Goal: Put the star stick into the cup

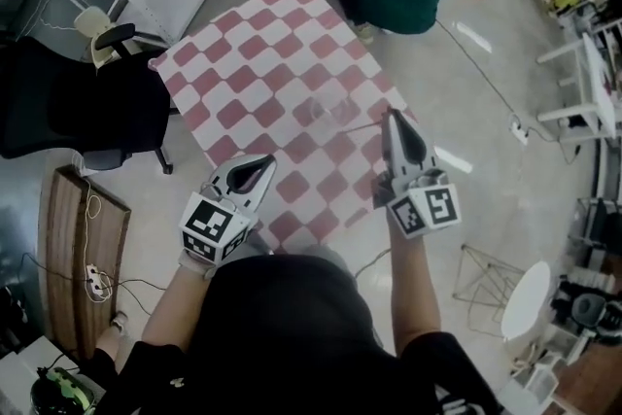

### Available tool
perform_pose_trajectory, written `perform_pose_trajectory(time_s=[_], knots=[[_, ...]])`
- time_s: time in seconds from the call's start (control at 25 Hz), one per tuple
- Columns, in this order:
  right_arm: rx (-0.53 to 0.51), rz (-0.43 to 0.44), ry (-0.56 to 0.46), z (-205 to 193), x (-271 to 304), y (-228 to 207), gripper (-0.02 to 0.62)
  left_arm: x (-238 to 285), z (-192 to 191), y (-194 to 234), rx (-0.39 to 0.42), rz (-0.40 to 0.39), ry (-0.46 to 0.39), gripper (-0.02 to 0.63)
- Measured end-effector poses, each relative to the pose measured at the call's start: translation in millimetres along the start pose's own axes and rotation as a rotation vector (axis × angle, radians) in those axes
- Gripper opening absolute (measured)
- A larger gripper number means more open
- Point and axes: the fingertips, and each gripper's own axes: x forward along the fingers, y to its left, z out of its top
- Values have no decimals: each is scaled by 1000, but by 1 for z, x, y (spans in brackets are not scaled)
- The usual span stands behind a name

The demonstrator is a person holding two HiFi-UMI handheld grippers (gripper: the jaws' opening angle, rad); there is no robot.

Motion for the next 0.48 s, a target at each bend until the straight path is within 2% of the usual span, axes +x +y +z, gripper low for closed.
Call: perform_pose_trajectory(time_s=[0.2, 0.48], knots=[[6, 76, -1, -2, 39, -16, 27, -3, -3, 5, -26, 90, 15, 44], [40, 155, 88, -49, 83, -28, 27, -11, -19, 16, -85, 204, 38, 44]])
